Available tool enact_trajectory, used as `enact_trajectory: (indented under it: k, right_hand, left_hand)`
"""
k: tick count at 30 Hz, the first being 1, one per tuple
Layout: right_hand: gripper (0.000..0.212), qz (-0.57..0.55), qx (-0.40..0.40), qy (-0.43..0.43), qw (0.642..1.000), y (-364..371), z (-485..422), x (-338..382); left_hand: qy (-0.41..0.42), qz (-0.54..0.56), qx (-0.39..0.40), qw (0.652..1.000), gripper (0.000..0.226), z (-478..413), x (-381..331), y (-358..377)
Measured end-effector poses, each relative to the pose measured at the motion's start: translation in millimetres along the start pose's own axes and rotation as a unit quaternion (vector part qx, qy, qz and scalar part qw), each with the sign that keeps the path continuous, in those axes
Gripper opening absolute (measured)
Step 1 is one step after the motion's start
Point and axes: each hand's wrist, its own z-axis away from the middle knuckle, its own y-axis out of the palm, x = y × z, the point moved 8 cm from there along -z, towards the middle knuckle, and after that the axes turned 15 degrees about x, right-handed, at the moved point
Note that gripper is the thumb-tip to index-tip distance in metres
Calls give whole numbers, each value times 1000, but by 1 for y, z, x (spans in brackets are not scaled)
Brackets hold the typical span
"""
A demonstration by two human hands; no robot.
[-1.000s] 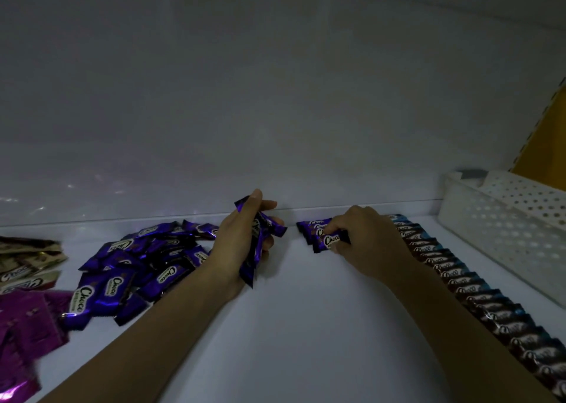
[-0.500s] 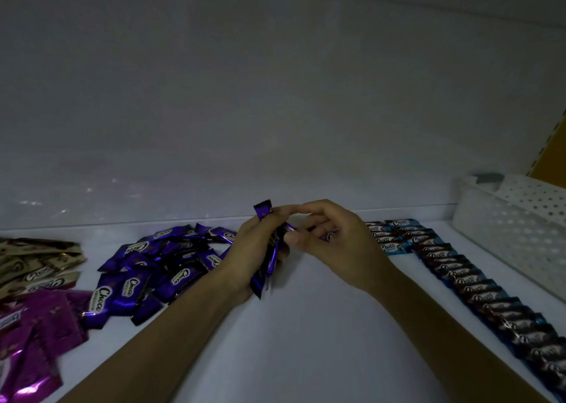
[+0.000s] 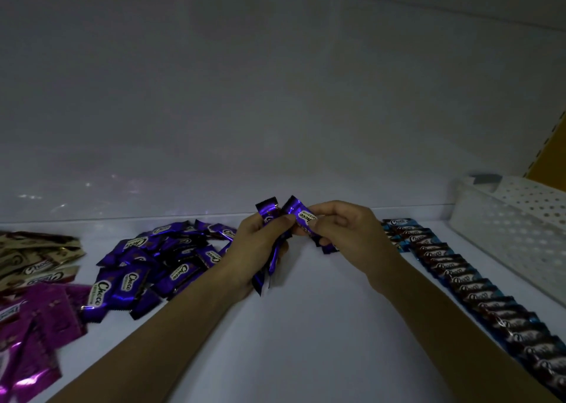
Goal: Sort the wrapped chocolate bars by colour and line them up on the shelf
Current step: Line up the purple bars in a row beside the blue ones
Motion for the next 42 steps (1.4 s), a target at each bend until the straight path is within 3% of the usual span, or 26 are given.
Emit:
enact_trajectory:
  k: [8,11,13,15,16,19,21,23,28,32,37,42]
  right_hand:
    - [11,13,83,73,994,10,-3,-10]
    - [8,58,42,70,995,1,-2,-9]
    - [19,219,9,4,976,-11,2,3]
    - [27,389,66,-16,919,-5,5,6]
    - [26,413,116,3,903,0,7,0]
    - [19,356,214,71,907,8,9,-16]
    - [12,296,200,80,931,2,7,-17]
    - [11,302,157,66,938,-4,6,-13]
    - [24,400,139,46,905,14,5,-13]
    - [15,336,162,45,927,14,6,-13]
    - [14,346,261,53,900,25,10,-14]
    - [18,422,176,97,884,-5,8,-14]
  left_hand:
    - [27,-24,34,999,29,5,-12,11]
    - [19,-10,25,999,25,5,-11,12]
    - [14,8,-1,1000,20,5,-11,7]
    - [14,20,-28,999,19,5,-10,2]
    - [16,21,-35,999,19,6,-10,1]
    - [17,13,-33,999,17,7,-10,2]
    - [16,7,-24,1000,16,8,-11,3]
    - [14,9,-20,1000,16,8,-10,3]
    - [17,21,-22,999,15,8,-9,3]
    - [17,23,-20,999,16,7,-10,3]
    - [16,27,-23,999,19,7,-9,3]
    - [10,24,-20,999,20,5,-8,2]
